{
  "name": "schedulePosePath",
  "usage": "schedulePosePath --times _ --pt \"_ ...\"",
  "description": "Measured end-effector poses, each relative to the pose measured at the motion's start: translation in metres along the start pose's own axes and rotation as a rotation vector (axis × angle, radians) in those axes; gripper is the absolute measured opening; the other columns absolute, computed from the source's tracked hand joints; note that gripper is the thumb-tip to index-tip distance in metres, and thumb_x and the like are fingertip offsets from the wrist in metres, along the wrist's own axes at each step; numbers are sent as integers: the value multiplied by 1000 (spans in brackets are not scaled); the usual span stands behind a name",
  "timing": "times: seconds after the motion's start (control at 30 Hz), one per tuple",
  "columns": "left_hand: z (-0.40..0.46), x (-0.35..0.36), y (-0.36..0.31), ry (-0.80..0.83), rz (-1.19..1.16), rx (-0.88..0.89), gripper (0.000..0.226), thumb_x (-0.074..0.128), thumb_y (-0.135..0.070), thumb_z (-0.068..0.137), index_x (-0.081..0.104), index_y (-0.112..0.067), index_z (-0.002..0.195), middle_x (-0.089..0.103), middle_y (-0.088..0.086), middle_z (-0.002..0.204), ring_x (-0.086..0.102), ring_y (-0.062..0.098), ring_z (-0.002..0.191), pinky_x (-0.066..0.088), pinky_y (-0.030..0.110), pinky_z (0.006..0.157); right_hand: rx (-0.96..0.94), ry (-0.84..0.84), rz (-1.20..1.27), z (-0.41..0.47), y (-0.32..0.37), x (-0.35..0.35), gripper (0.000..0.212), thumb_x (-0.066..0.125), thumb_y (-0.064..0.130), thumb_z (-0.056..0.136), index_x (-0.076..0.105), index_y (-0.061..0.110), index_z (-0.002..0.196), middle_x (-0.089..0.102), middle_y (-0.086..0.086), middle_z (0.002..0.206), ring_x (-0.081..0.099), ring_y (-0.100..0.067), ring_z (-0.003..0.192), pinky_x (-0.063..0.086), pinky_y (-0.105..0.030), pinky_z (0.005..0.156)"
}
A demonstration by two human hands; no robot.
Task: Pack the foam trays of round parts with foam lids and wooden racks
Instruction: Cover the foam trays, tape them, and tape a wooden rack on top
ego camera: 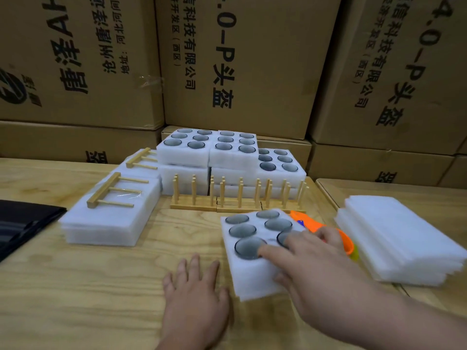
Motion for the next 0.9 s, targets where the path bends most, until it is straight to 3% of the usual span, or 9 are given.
schedulePosePath --times 0.17,0.27,0.33,0.43,0.5,0.57,0.7,0.8,0.9 --pt "-2 -5 3 -23 -63 -3 52 22 -49 105 18 -46 157 -2 -8 171 -7 19 157 -3 50 124 11 -15 24 -18 12 33 58 87 41 39 66 43 93 53 9 70 62 -14 65 30 -39 76" --pt "-3 -5 4 -36 -88 -17 50 22 -46 105 23 -45 155 1 -10 171 -5 16 157 -3 48 125 14 38 51 -26 15 50 61 91 44 29 70 43 85 51 10 66 62 -12 61 52 -37 70" --pt "-3 -4 5 -37 -89 -27 51 23 -46 104 24 -45 155 2 -11 171 -5 16 157 -3 48 125 -2 112 61 -29 18 57 54 87 54 43 69 45 93 55 10 72 63 -11 69 54 -35 72" --pt "-2 -3 6 -36 -86 -34 52 22 -49 104 26 -45 155 3 -11 171 -4 16 157 -4 49 125 24 190 182 -27 6 61 53 48 76 81 57 44 122 56 15 101 57 -11 101 47 -33 87" --pt "-2 -2 6 -32 -83 -36 52 21 -50 104 26 -45 155 4 -11 171 -3 16 157 -3 49 125 122 0 356 -22 -14 45 47 43 74 85 60 41 114 56 21 99 56 -7 97 48 -30 80" --pt "-3 -1 5 -29 -72 -34 52 20 -51 104 26 -45 155 5 -11 171 -2 17 157 -1 49 125 223 -70 459 -11 -36 47 40 45 68 88 58 41 115 54 24 105 52 -3 105 45 -27 86" --pt "-4 -2 4 -23 -52 -36 52 20 -52 103 26 -44 154 5 -10 171 -2 17 157 0 49 125 284 -6 505 26 -60 81 47 54 54 97 51 33 138 50 15 135 42 -10 130 36 -27 106" --pt "-4 -2 4 -22 -33 -35 52 20 -53 103 26 -44 154 6 -10 171 -1 18 157 0 49 125 281 99 485 52 -58 108 60 49 61 97 39 35 150 39 11 153 32 -15 144 29 -38 117" --pt "-4 -1 4 -23 -23 -34 52 20 -53 102 25 -45 154 6 -9 171 -1 18 157 0 49 125 285 185 427 70 -53 129 67 37 68 97 29 39 156 24 6 166 14 -16 154 10 -44 123"
Point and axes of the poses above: each hand's wrist, its own z-axis towards the middle knuckle, its own x-axis out of the palm, y = z × x, the point moved 10 cm from there along z, towards the middle knuckle
